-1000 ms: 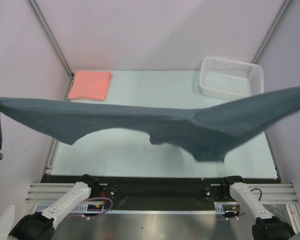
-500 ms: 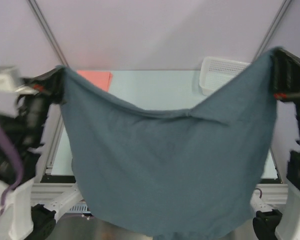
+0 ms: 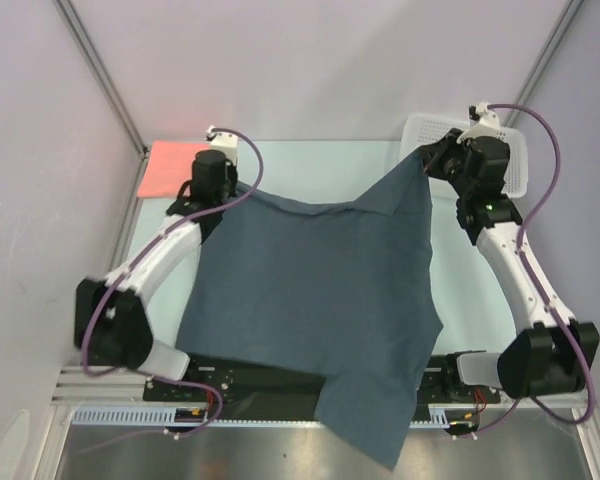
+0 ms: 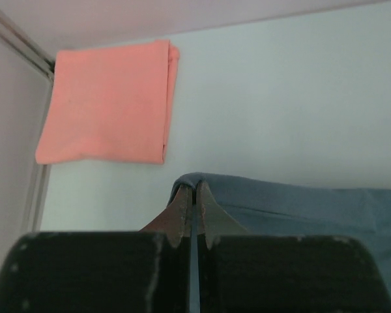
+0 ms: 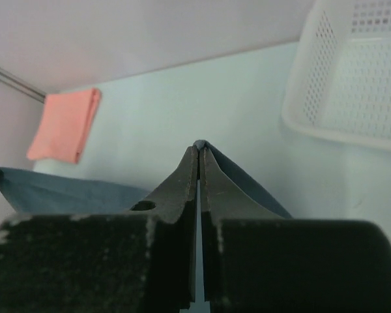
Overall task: Fold and stack the t-shirts
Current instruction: Flatten the tshirt out, then fold the tshirt
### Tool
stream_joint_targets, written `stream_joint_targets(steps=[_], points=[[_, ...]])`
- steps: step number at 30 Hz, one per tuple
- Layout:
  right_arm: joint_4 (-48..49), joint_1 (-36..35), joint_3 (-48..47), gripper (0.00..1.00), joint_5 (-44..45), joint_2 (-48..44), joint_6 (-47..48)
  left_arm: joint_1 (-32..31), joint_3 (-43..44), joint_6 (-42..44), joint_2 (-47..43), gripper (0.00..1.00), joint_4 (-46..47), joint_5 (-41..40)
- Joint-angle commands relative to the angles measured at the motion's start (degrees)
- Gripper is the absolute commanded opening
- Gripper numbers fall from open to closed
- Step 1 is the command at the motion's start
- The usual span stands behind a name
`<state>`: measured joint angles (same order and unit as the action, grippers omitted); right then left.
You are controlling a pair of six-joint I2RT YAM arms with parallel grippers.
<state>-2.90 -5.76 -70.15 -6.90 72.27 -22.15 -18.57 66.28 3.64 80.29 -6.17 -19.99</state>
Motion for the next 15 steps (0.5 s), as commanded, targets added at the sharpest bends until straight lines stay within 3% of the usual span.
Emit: stream_joint_targets(steps=[1,4,9,15], points=[[12.29,0.22,1.41,0.00,3.37,2.60,2.64,2.74,-0.37,0.41,8.01,0.00,13.90,-2.16],[12.39,0.48,0.90,0.00,1.98,8.84,2.55,6.95,2.53,-4.68,17.07,0.00,13.04,-1.47],[7.84,0.40,-3.14,0.00,1.89,15.52,2.99,12.24,7.63,-8.56,24.03,0.00,11.28,8.47],[-3.93,0.57,-3.86,0.00,0.39,13.52,0.53,12.68,13.88,-8.82,29.13,0.00,3.98,12.69]])
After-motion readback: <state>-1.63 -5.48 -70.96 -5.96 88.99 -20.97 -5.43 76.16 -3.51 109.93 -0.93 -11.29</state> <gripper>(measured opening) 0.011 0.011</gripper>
